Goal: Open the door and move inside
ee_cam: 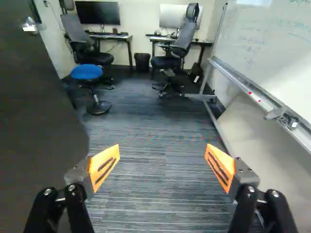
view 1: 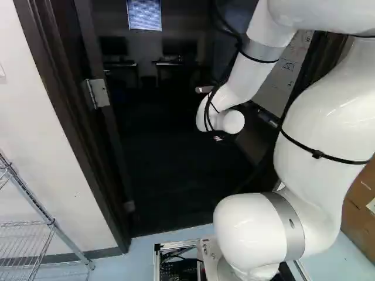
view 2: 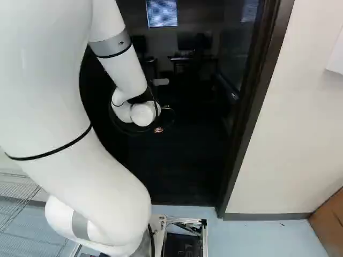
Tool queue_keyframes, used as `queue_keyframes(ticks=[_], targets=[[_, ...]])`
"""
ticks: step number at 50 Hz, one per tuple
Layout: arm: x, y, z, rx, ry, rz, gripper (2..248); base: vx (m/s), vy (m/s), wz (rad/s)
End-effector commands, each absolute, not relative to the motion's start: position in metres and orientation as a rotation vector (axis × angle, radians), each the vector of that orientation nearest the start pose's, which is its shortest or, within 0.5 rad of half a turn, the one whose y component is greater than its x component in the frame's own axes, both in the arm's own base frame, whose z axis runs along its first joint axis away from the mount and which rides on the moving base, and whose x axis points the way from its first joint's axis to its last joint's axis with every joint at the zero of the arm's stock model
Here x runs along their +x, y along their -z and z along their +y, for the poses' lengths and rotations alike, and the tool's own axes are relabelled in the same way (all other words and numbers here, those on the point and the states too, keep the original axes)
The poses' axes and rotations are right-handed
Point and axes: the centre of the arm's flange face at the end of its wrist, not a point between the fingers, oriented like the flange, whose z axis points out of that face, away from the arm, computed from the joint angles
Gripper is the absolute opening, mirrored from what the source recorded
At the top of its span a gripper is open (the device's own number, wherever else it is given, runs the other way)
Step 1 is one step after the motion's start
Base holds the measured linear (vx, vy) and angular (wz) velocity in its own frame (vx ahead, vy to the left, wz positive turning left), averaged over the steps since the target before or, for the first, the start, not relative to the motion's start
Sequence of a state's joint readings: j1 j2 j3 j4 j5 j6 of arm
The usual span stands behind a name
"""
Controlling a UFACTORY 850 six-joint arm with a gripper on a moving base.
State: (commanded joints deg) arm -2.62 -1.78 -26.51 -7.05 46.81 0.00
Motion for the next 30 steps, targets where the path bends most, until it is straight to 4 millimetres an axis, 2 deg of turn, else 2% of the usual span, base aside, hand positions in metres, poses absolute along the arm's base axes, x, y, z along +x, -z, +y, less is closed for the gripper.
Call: queue_keyframes(ticks=[30], targets=[[0.4081, -0.4009, -0.0101, -2.548, 1.834, -0.145, 247, 0.000, 0.000, 0.000]])
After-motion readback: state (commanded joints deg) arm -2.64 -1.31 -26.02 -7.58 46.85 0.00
